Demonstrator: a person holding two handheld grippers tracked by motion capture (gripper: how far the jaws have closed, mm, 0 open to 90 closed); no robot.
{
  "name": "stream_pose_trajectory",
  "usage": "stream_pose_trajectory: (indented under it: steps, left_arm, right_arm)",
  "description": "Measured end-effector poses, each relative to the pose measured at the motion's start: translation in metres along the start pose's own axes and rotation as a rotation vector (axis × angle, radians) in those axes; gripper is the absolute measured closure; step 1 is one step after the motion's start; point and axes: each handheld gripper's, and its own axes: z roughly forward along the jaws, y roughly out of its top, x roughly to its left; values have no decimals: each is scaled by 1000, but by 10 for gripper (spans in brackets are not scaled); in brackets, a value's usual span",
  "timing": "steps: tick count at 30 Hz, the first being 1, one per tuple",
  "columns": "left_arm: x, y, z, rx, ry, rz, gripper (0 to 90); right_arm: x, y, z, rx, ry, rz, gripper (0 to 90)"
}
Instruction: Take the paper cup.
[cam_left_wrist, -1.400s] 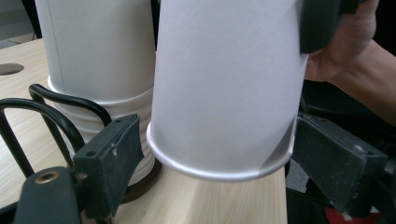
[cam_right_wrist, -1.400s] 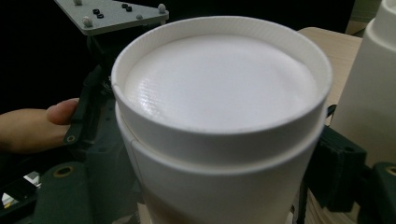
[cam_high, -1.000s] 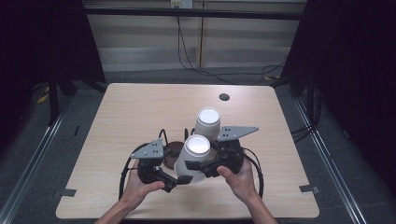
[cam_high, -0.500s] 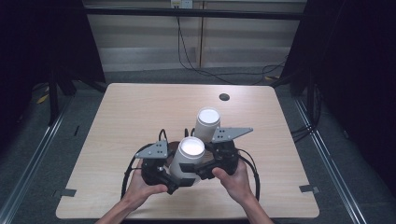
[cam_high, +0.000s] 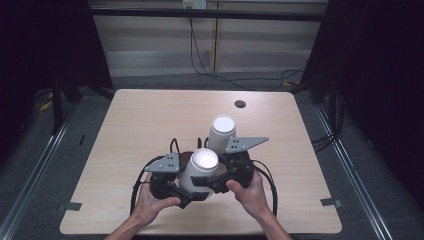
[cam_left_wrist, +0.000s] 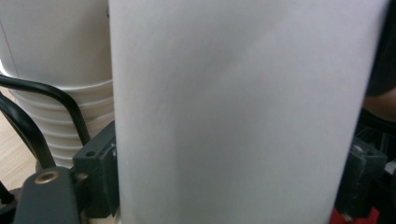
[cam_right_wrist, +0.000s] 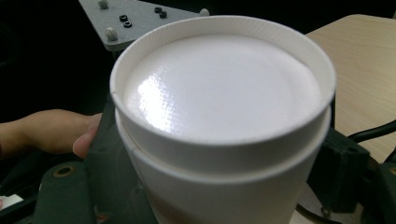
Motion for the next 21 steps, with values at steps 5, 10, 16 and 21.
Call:
stream_pose_trajectory:
  steps: [5, 10, 16, 21]
  left_arm:
    - [-1, 2, 0, 31, -13, -1, 172]
    - [-4, 4, 1, 81, -24, -17, 178]
    - [-2, 4, 0, 141, -23, -29, 181]
    - [-2, 3, -3, 172, -31, -33, 183]
  right_arm:
    - [-1, 0, 1, 7, 18, -4, 182]
    - [-3, -1, -3, -1, 18, 5, 139]
    - [-6, -2, -10, -5, 47, 0, 138]
    - [-9, -4, -11, 12, 70, -15, 138]
